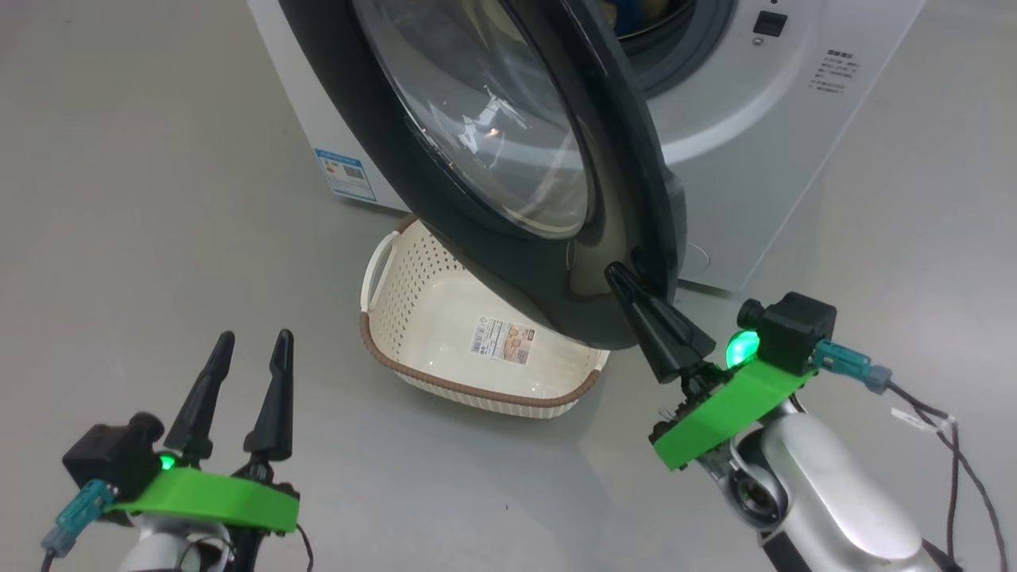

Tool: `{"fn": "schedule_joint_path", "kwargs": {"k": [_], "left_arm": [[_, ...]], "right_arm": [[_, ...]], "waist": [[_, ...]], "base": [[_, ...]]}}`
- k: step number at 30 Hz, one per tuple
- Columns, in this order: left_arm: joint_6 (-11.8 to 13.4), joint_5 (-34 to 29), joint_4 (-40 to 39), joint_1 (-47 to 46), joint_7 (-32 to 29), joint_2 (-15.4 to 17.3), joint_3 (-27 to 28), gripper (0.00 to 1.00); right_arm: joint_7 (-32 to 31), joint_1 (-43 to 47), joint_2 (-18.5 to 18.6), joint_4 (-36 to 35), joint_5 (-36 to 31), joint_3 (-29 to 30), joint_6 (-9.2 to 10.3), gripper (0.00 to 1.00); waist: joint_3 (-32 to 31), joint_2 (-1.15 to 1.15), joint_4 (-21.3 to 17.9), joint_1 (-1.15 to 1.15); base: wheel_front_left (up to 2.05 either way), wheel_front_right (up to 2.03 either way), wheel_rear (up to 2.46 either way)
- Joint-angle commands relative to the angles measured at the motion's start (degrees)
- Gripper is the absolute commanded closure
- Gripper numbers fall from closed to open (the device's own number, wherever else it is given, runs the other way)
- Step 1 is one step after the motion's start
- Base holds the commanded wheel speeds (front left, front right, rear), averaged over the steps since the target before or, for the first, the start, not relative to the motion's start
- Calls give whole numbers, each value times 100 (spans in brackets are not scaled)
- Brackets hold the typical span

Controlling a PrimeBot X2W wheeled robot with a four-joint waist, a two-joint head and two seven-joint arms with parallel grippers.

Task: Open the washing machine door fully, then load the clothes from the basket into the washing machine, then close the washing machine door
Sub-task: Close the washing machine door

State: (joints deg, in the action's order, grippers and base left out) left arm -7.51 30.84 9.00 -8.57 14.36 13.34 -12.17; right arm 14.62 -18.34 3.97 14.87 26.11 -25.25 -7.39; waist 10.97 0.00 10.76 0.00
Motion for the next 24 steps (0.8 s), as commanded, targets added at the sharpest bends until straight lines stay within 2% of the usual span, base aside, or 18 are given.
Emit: {"fn": "schedule_joint_path", "kwargs": {"k": [1, 24], "left_arm": [[2, 27, -213, -289, 63, 78, 200, 0], [2, 86, -329, -810, 63, -63, -113, 0]], "right_arm": [[38, -333, -76, -178, -60, 47, -10, 100], [38, -1278, -100, 5, -434, 1369, -10, 100]], "waist": [[49, 0, -4, 0], [702, 0, 386, 0]], "base": [[0, 0, 0], [0, 0, 0]]}}
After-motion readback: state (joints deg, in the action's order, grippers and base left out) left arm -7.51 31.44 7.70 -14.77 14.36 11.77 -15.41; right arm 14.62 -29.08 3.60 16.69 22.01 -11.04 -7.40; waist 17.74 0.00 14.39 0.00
